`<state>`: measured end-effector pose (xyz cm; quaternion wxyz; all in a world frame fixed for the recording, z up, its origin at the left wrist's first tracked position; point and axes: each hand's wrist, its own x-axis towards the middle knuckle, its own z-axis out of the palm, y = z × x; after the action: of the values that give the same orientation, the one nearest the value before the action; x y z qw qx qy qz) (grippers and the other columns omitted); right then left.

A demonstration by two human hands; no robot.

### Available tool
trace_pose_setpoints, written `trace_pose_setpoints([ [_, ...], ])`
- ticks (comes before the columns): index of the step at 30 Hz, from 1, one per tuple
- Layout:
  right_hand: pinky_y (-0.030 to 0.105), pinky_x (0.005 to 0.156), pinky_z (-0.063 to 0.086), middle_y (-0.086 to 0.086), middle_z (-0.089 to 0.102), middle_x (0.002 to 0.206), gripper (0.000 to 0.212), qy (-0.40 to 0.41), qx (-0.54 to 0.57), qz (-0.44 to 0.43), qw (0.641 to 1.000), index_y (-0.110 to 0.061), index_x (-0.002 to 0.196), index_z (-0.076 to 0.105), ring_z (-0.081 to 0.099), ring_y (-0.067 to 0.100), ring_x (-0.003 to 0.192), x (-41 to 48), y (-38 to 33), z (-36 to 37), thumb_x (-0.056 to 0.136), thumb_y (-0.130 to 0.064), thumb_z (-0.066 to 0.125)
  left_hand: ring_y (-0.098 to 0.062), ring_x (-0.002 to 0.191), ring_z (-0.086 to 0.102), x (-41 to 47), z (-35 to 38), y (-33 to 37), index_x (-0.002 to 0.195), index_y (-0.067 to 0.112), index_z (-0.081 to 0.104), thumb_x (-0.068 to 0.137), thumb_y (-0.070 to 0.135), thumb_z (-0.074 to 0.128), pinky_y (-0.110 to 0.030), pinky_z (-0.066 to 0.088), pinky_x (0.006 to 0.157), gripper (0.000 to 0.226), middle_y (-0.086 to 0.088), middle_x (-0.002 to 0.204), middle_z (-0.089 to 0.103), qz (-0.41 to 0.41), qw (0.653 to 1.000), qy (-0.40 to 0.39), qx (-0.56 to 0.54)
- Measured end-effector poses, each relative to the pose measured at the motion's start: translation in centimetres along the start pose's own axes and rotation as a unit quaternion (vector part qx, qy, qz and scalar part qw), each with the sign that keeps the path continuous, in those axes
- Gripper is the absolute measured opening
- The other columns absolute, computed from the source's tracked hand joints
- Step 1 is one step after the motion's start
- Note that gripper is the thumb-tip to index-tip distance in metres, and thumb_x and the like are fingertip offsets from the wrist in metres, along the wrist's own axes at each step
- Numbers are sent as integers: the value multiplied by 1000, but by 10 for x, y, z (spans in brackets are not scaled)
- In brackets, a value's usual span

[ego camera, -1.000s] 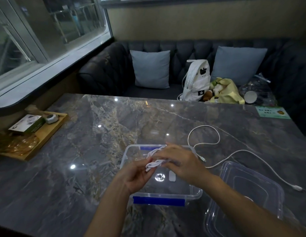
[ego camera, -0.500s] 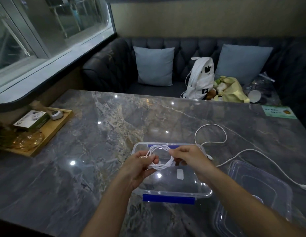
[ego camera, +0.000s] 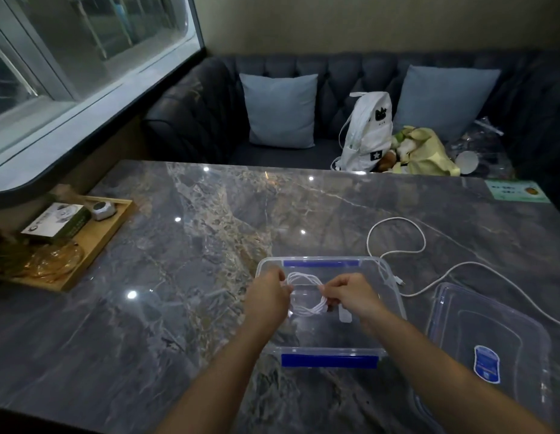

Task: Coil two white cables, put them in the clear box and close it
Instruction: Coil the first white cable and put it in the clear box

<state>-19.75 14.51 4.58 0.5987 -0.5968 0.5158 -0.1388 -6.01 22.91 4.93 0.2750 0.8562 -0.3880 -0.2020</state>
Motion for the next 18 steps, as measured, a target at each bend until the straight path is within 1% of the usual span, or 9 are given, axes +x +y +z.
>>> trace_pose_setpoints([
  [3,32,70,55,11,69,79,6,14,1,11,1000,-11,77,65,65,23,76,6,3,6,79,-15,69,-23,84,64,6,10,-4,107,14,52,92,19,51,-31,49,69,16,-9,97,67,45,993,12,105],
  [5,25,61,55,11,68,80,6,19,-3,21,1000,-11,77,64,66,22,75,10,5,11,81,-14,68,-23,92,64,10,16,-8,122,12,45,92,15,49,-30,50,73,30,-11,109,64,75,983,5,168],
  [6,22,56,52,10,68,80,5,22,-8,25,999,-12,78,63,66,21,74,12,6,14,81,-13,67,-23,95,64,11,19,-10,127,10,41,92,13,49,-30,51,75,36,-12,113,63,87,978,-2,191],
  [7,22,55,51,10,67,79,5,27,-15,28,999,-12,78,63,65,20,74,15,8,17,81,-14,67,-23,98,64,12,23,-13,130,9,39,92,12,49,-31,51,78,40,-13,115,62,96,973,-10,209],
  [10,24,60,51,8,67,79,4,36,-37,41,998,-12,79,64,65,19,75,21,15,23,81,-14,66,-23,103,63,14,29,-19,127,7,41,91,9,49,-30,51,84,37,-13,120,60,107,961,-37,253],
  [13,20,55,45,5,66,78,3,29,-59,47,997,-13,82,64,64,15,72,26,20,28,83,-16,64,-23,107,62,19,33,-22,131,5,39,93,11,47,-31,50,88,39,-14,125,57,114,948,-48,292],
  [15,18,52,41,4,66,76,5,30,-63,54,996,-12,82,64,63,13,69,29,23,30,84,-16,63,-22,109,61,21,34,-21,129,6,40,95,14,45,-31,49,88,36,-13,126,57,124,939,-65,315],
  [18,16,48,39,2,65,67,10,42,-80,52,995,-10,75,63,59,9,59,33,25,32,83,-16,64,-23,113,58,27,37,-20,127,5,41,96,15,43,-32,47,91,33,-13,127,55,134,927,-95,338],
])
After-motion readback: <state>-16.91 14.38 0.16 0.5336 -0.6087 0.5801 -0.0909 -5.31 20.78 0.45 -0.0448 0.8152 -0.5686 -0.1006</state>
